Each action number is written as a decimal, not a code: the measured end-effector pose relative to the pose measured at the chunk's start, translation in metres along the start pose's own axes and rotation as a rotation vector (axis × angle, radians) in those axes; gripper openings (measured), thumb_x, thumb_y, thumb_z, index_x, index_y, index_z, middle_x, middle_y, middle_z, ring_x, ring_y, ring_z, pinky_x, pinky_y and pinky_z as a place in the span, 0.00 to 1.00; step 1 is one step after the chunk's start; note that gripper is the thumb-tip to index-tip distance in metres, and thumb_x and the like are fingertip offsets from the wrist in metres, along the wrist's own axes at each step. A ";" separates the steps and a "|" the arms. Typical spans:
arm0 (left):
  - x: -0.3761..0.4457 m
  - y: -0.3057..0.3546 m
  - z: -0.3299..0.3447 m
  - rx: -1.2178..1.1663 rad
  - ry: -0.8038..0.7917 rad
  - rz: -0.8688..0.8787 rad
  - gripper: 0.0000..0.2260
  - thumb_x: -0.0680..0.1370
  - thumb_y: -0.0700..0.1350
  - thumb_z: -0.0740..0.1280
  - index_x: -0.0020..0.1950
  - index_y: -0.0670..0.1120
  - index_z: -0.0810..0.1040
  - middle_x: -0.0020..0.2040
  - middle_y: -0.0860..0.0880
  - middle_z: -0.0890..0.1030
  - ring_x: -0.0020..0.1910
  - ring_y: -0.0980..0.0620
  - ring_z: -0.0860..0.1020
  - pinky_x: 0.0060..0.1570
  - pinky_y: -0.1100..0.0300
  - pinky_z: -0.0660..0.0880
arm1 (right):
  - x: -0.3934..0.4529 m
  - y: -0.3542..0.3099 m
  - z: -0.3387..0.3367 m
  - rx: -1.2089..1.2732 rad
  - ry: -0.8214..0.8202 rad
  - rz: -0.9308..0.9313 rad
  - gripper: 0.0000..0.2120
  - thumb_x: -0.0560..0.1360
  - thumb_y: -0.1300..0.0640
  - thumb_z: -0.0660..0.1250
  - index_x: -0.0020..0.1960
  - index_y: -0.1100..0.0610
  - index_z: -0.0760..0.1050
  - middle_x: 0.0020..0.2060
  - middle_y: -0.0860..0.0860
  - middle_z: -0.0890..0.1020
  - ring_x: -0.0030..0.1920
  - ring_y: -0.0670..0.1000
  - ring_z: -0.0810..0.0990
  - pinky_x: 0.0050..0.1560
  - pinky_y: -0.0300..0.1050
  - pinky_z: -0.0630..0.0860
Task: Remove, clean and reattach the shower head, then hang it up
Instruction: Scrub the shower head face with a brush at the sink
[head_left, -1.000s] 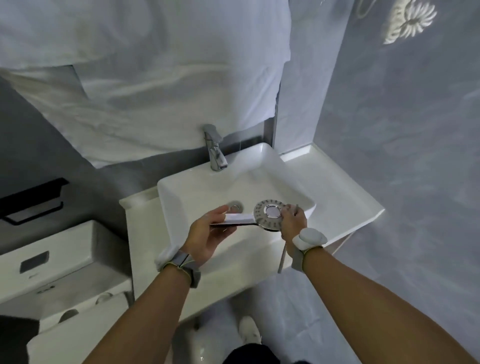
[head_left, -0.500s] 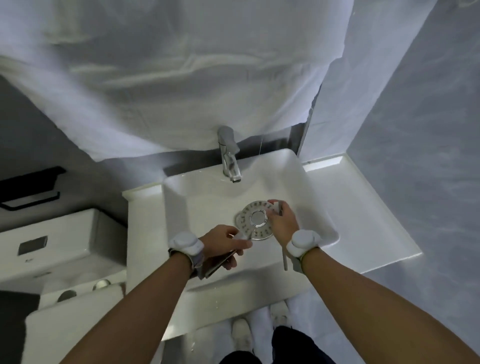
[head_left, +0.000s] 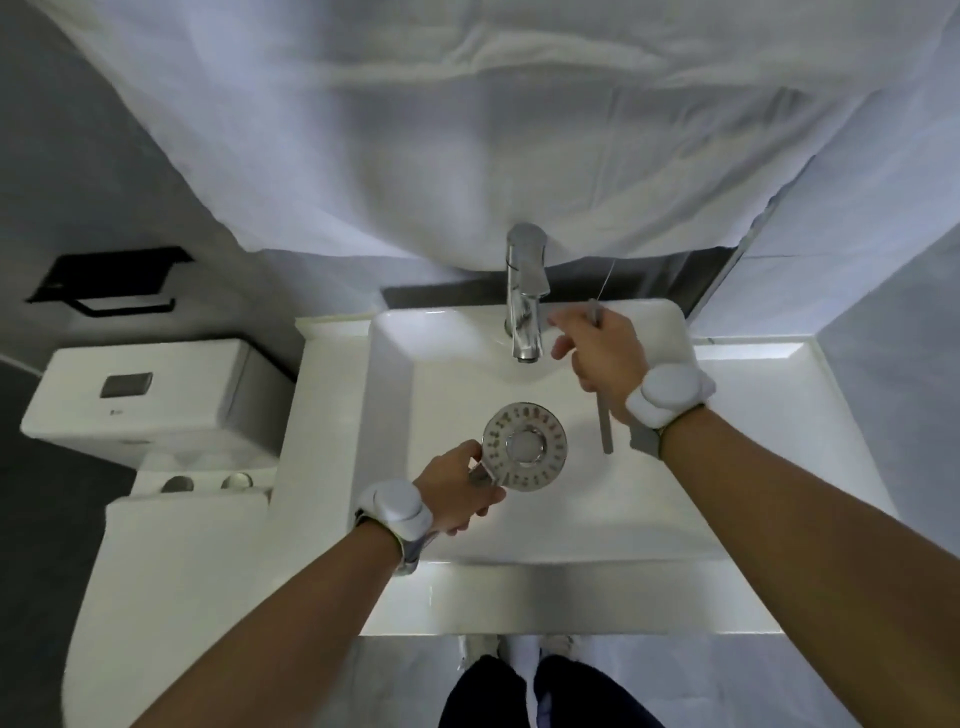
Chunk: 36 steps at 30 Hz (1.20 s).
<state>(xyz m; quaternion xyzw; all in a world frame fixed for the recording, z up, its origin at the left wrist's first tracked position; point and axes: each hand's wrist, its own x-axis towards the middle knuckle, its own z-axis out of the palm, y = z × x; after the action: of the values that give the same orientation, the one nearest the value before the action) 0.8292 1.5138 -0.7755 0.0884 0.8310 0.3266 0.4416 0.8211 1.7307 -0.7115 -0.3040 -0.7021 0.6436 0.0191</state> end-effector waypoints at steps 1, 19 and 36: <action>0.005 0.000 0.000 0.005 -0.006 -0.004 0.13 0.77 0.46 0.69 0.58 0.48 0.70 0.38 0.46 0.81 0.25 0.49 0.71 0.25 0.61 0.71 | 0.008 -0.011 0.003 0.018 -0.002 0.011 0.16 0.78 0.46 0.63 0.53 0.59 0.77 0.36 0.55 0.77 0.25 0.47 0.66 0.24 0.39 0.63; 0.040 0.001 -0.002 -0.038 -0.043 -0.025 0.15 0.77 0.45 0.70 0.59 0.43 0.69 0.38 0.45 0.80 0.19 0.53 0.69 0.20 0.63 0.67 | 0.069 -0.054 0.036 -0.153 -0.005 0.014 0.20 0.77 0.43 0.60 0.32 0.54 0.68 0.29 0.52 0.71 0.25 0.50 0.65 0.29 0.44 0.61; 0.044 0.007 -0.002 -0.031 -0.048 -0.014 0.12 0.77 0.45 0.69 0.56 0.45 0.68 0.37 0.46 0.79 0.19 0.54 0.69 0.20 0.63 0.68 | 0.078 -0.058 0.035 -0.153 -0.029 0.042 0.21 0.77 0.42 0.60 0.31 0.54 0.66 0.25 0.50 0.69 0.23 0.49 0.64 0.26 0.42 0.61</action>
<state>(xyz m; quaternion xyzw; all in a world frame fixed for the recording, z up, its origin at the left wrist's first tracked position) 0.8005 1.5378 -0.8004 0.0833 0.8156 0.3341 0.4650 0.7193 1.7354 -0.6929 -0.3100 -0.7429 0.5926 -0.0277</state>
